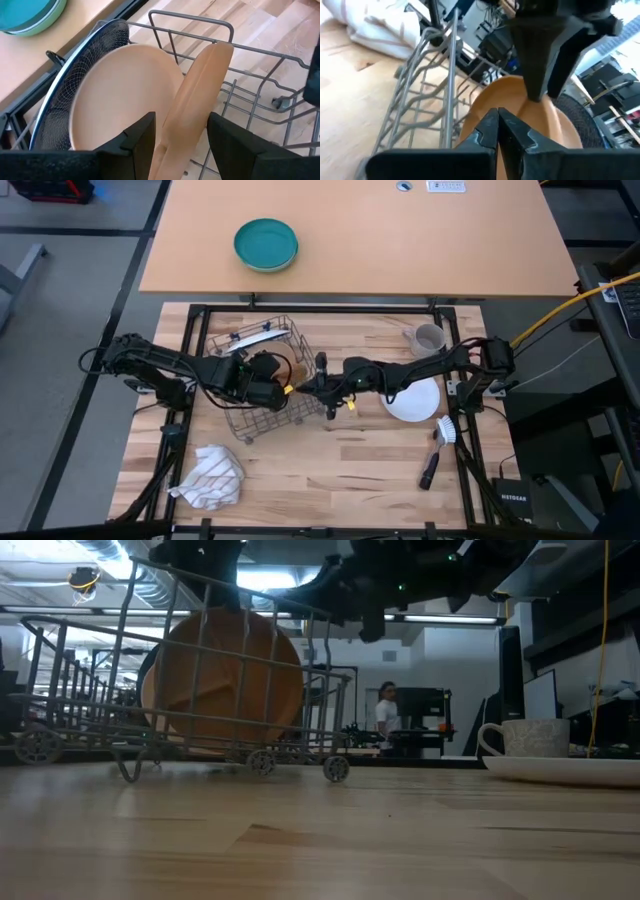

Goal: Sort dishes
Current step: Put the brown plate in the dish rack, then adjust the light orange plate

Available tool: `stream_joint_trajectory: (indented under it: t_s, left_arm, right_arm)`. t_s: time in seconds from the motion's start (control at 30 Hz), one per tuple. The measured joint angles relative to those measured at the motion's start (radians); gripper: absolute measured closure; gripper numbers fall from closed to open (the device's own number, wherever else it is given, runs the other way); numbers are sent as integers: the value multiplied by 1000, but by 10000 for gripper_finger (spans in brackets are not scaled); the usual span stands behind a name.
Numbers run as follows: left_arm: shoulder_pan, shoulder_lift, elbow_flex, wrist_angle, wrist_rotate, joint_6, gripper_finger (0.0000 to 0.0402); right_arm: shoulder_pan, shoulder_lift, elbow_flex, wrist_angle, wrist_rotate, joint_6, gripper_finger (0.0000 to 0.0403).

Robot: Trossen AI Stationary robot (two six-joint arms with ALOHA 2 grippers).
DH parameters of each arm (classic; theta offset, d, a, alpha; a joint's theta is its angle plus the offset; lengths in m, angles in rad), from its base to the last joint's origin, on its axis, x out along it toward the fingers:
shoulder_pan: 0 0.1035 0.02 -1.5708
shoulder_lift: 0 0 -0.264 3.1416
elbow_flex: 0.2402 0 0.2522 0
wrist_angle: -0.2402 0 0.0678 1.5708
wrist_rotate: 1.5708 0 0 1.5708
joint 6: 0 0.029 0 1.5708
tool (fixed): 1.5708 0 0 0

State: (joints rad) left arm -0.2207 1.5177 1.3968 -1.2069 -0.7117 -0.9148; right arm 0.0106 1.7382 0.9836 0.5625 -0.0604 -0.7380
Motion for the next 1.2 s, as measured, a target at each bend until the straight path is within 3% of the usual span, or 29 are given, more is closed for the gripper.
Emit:
stream_joint_trajectory:
  t_s: [0.3, 0.63, 1.2]
  left_arm:
    - [-14, 0, 0, -6, 6, -42, 235]
    - [-80, -1, 0, -19, 100, -111, 235]
    - [-165, -1, 0, -16, 106, -100, 235]
  right_arm:
    - [2, -4, 2, -119, 69, 0, 388]
    - [3, -4, 2, -112, 76, 0, 388]
    - [3, -3, 1, -109, 76, 0, 388]
